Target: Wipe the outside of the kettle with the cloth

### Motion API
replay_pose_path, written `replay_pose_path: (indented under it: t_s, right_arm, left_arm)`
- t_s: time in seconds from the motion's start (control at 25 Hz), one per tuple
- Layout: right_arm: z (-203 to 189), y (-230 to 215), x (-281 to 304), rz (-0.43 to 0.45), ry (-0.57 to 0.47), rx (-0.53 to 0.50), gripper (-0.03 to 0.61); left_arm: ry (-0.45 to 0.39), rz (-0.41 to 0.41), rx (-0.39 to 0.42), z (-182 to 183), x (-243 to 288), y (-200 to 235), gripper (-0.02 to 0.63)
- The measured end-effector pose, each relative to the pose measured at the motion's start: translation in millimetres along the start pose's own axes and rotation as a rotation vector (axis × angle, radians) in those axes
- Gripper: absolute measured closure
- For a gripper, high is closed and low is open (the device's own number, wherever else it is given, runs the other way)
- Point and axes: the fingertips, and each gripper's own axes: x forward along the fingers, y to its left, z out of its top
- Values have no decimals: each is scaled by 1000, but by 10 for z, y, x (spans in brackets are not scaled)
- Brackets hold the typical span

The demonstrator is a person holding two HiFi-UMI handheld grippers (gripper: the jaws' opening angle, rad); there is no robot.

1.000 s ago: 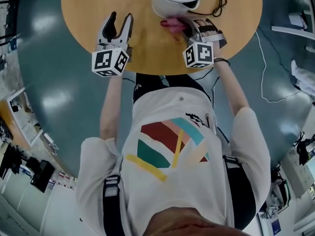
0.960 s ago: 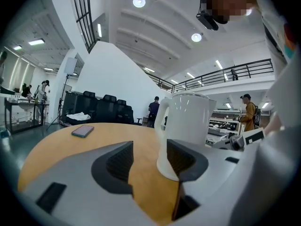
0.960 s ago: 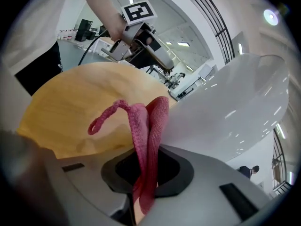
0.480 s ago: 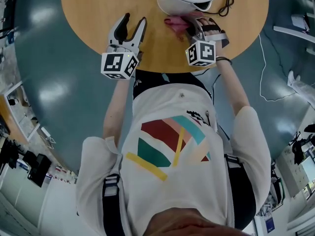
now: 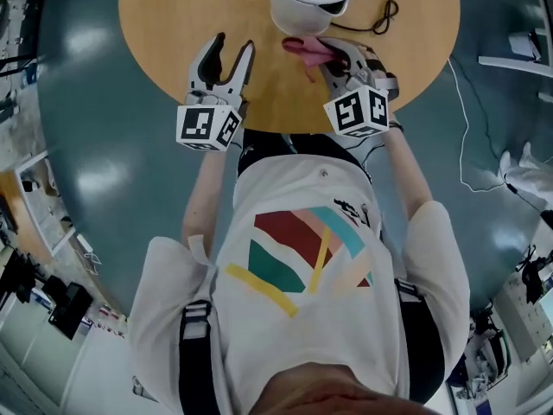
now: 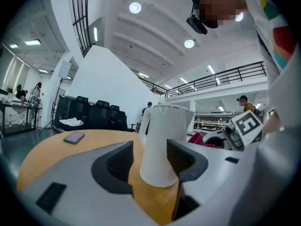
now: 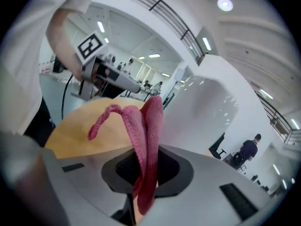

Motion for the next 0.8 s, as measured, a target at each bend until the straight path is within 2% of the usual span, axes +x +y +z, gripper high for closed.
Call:
replay_pose_path:
  t_s: [0.2, 0.32, 0.4, 0.52, 0.6, 0.72, 0.8]
  right_arm:
    - [384, -408, -706, -151, -136, 185, 540]
    - [541, -611, -1096, -254, -222, 327, 539]
    - [571, -629, -1311, -309, -271, 462, 540]
    - [560, -501, -1473, -336, -309, 623, 540]
    - [603, -441, -1545, -359, -315, 651, 540]
    - [794, -363, -1714, -396, -330, 686, 539]
    - [890, -269, -1804, -391, -338, 704, 540]
  left_arm:
    - [-134, -34, 67, 521, -100, -380, 347]
    - [-228, -117, 105, 942, -143, -747, 347]
    - [-258, -172, 123, 1140, -227, -1000, 347]
    - [-273, -184, 173, 1274, -371, -1216, 347]
    - [-285, -175, 163, 1289, -469, -1252, 347]
    - [-287, -145, 91, 1294, -716, -1214, 347]
    - [-286, -131, 69, 1284, -878, -1194, 347]
